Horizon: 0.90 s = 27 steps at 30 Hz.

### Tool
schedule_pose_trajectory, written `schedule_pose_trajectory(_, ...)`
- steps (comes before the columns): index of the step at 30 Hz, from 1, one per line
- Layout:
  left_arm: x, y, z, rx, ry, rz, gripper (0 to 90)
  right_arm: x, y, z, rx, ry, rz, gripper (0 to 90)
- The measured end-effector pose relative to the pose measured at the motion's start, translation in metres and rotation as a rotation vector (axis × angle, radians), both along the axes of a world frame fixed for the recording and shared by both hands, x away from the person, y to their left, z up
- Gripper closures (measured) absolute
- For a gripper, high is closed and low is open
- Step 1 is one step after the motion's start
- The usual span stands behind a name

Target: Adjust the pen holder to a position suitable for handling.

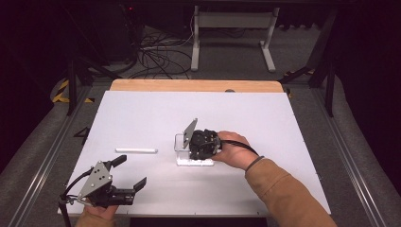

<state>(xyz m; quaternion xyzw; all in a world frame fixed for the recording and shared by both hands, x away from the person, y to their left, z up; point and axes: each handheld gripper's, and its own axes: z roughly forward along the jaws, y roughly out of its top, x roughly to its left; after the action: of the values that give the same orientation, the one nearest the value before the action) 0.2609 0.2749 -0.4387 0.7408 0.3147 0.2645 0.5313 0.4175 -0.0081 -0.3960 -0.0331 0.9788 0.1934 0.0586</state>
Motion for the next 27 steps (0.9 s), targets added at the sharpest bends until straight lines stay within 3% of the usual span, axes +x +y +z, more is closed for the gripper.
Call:
schedule_pose_trajectory(11,0.001,0.000,0.000,0.004,-0.001,-0.001,4.3,0.001,-0.003,0.002,0.031,-0.003,0.010,83.3)
schedule_pose_trajectory(14,0.001,0.000,0.000,0.004,-0.002,0.000,4.3,0.001,-0.008,0.007,0.069,0.001,-0.008,72.6)
schedule_pose_trajectory(15,0.000,0.000,0.000,0.001,0.000,0.000,4.3,0.002,-0.013,0.012,0.105,0.012,-0.037,64.1)
schedule_pose_trajectory(16,0.001,0.000,0.000,-0.002,-0.002,0.001,4.3,0.002,-0.013,0.012,0.105,0.012,-0.037,64.1)
schedule_pose_trajectory(20,0.002,-0.001,0.000,-0.003,-0.001,0.000,4.3,0.003,-0.028,0.027,0.233,0.014,-0.078,48.7)
schedule_pose_trajectory(27,0.001,-0.001,0.000,-0.002,0.002,0.003,4.3,-0.001,-0.036,0.036,0.294,0.002,-0.103,37.1)
